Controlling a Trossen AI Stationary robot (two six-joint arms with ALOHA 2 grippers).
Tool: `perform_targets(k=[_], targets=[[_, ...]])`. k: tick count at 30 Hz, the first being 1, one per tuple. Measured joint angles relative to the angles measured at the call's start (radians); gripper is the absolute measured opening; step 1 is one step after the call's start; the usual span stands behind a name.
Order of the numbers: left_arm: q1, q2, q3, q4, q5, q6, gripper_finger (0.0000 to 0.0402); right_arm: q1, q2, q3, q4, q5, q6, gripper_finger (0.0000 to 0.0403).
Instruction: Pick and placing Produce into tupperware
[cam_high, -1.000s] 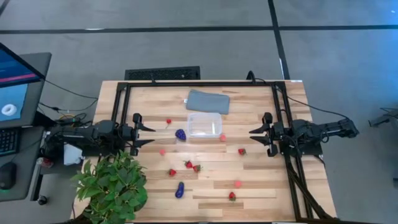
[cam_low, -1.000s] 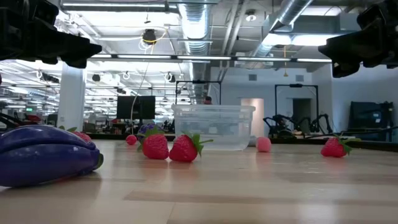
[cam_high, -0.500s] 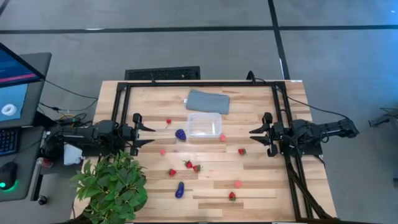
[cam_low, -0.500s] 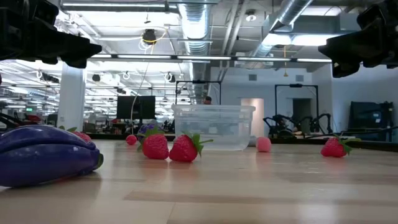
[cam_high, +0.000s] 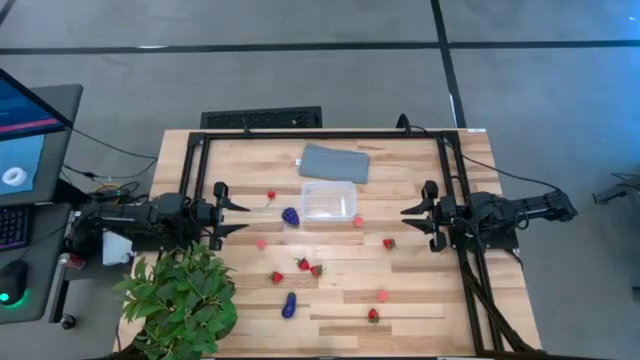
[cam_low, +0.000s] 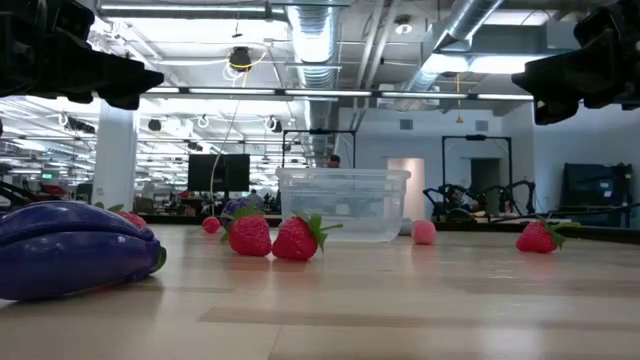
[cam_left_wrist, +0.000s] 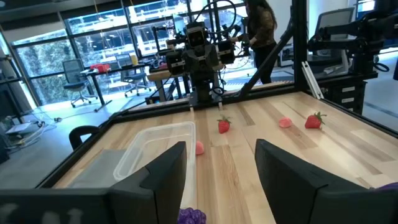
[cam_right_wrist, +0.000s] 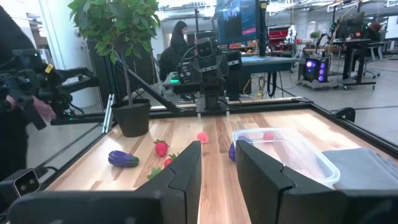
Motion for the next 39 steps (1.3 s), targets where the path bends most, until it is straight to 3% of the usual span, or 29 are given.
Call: perform_targets(k=[10,15,27,34,39], targets=[[0.000,-0.001,0.000,0.084,-0.001,-0.027,0.0183,0.000,0.000,0.000,0.000,0.000,0.000,0.0123],[0.000,-0.001,0.000,0.246,-0.001,-0.230,0.0183,0.000,0.000,0.000,0.000,0.000,0.000,0.0123],[0.000,0.000,0.000,0.387,-0.033,-0.609,0.0183,0.000,0.000,0.000,0.000,0.000,0.002,0.0123],[0.000,0.000,0.000,0.433,-0.193,-0.684,0.0183,0.000,0.000,0.000,0.107,0.002,0.381,0.0123],[0.000,0.000,0.000,0.410,-0.323,-0.740,0.0183,0.000,0.000,0.000,0.178,0.003,0.535,0.0123]])
